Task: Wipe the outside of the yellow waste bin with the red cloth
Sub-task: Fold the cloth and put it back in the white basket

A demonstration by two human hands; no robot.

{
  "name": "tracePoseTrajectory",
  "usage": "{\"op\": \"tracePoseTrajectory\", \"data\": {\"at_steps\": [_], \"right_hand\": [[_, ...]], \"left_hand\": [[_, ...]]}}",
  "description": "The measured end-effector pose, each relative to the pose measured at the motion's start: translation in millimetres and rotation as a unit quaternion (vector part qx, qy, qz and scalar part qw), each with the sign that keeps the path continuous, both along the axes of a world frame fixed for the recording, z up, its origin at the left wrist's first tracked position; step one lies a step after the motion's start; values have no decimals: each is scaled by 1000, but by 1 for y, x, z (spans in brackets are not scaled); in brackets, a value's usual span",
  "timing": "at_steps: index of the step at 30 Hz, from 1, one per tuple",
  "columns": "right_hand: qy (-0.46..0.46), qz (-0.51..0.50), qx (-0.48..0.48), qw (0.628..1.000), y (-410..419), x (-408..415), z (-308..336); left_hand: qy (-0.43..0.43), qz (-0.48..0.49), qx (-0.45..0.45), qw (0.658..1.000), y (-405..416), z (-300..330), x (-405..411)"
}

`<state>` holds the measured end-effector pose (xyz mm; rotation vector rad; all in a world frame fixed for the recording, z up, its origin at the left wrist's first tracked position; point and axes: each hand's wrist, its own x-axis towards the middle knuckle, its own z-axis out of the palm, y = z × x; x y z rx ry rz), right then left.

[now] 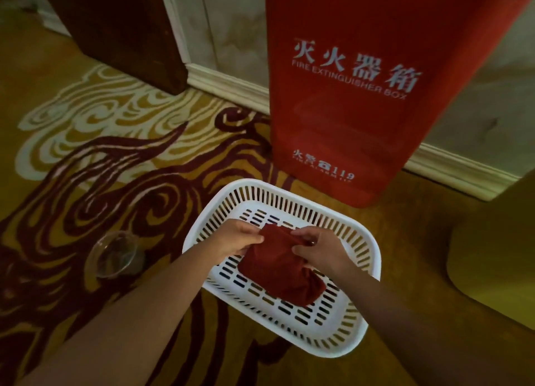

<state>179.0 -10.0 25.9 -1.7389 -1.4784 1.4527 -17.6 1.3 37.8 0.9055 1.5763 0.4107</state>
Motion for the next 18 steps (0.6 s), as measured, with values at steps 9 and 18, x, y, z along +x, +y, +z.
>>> {"op": "tracePoseTrajectory", "data": {"at_steps": [9,18], "right_hand": [[20,9,-63,998,31,1,-27],[41,10,-116,992,35,20,-9]], "left_hand": [[7,-9,-4,1000,23,-22,-11],[69,-22,-32,997,25,-11,-19]]}}
